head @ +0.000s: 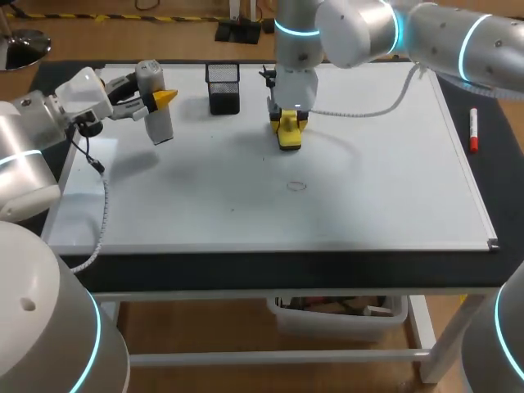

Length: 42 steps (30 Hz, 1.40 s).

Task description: Pick up the inspection probe, press it on each red-marked spot on the whiteboard one by one, put down the probe, pick up the eraser, and wipe off all the red marks.

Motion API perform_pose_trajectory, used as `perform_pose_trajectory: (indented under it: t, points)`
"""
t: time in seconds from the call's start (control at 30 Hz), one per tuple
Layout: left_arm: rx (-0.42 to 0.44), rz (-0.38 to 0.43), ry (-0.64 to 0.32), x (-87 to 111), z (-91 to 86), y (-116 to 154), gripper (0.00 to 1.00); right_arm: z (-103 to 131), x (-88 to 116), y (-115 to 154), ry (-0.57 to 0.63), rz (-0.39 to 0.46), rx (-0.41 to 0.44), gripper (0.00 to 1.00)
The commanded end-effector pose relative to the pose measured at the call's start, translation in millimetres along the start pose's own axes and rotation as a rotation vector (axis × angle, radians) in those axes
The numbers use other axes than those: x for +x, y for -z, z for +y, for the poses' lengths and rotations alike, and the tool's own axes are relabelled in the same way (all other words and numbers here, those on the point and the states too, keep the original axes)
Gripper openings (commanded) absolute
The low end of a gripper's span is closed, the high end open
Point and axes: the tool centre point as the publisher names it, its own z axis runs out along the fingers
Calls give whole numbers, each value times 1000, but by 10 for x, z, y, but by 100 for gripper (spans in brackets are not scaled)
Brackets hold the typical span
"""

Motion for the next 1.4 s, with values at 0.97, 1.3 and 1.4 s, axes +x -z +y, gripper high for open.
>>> perform_pose_trajectory:
  t: [0.97, 1.3, 1.4]
  points:
    - [5, -2, -3, 4, 6, -5, 0, 31, 531, -112, -82, 40, -27, 0]
    - [5, -2, -3, 4, 6, -5, 0, 15, 820, -87, -143, 52, -29, 0]
    - [5, -2, -3, 4, 6, -5, 0, 1, 900, -39, -158, 44, -24, 0]
